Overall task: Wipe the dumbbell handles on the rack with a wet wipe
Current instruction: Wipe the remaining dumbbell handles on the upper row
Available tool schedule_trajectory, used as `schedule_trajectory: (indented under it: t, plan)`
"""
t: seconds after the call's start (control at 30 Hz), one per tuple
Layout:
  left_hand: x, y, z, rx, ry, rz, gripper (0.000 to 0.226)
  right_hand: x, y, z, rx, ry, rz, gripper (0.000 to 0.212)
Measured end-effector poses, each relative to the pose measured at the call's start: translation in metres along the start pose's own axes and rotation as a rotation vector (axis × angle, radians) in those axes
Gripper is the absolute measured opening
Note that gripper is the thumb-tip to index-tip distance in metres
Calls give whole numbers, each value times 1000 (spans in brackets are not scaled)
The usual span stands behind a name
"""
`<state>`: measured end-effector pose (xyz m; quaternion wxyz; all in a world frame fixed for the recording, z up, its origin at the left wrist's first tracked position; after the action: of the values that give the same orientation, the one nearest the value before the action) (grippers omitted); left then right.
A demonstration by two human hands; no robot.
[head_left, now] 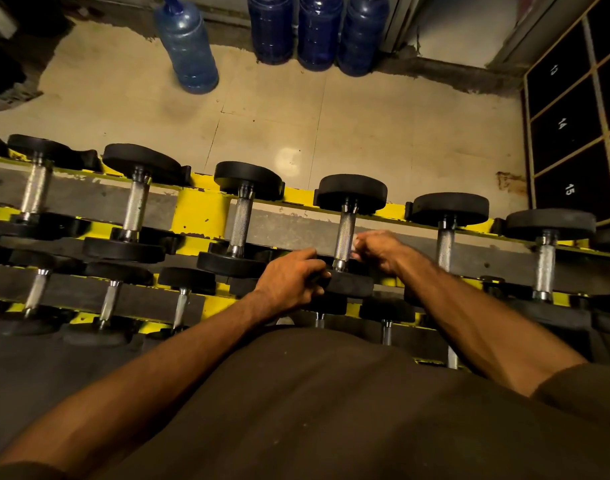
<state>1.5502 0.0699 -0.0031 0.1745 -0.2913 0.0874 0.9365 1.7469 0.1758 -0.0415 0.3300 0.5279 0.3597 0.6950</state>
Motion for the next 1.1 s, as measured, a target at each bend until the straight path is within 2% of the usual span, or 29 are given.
schedule_trajectory:
  t: [0.07,0.1,0.2,0.23,0.43,0.5,0.57,0.7,0.77,0.83,0.9,0.97,1.03,1.1]
  plan:
    - [0,0,0,-2,-5,4,33,-6,-1,4,67,72,-70,18]
    - [0,0,0,-3,-6,5,33,-4,-2,6,52,19,-58,17]
    - [-1,0,-1,1,-7,10,34,11,-2,3,-37,-334,66,15]
    - [-1,0,0,2,-7,11,33,15,0,-1,-31,-372,88,17]
    - [-1,-1,0,13,-9,7,34,0,15,3,65,136,10,16]
    - [0,0,0,15,-9,6,34,-1,19,10,19,83,144,12]
    - [1,0,0,19,1,11,33,0,26,8,-50,92,395,13]
    - [-2,0,1,24,2,12,32,4,39,-11,-94,586,873,16]
    - [-2,1,2,26,-1,23,31,18,40,-19,-133,945,1083,21]
    - [-1,2,2,19,-1,39,30,36,38,-27,-278,1366,1173,30]
    - [-3,2,2,14,-1,43,29,50,39,-38,-370,1640,1104,33]
    - [-4,2,2,17,-7,39,29,58,43,-54,-356,1783,961,29]
    - [-4,1,2,24,-12,39,30,60,48,-70,-275,1866,810,21]
    - [-4,1,3,18,-20,34,30,55,48,-81,-67,1864,669,15]
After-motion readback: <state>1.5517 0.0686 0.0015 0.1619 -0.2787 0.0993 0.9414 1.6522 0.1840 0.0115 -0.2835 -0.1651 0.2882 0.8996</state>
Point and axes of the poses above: each hand's wrist, its own y-axis away from the middle knuckle, its own z-axis out of the back of the hand, x = y × z, the point moved 3 cm from there along -y, towards the middle knuckle, and after that the axes turned 2 degrees about -z, right-handed, at the moved point
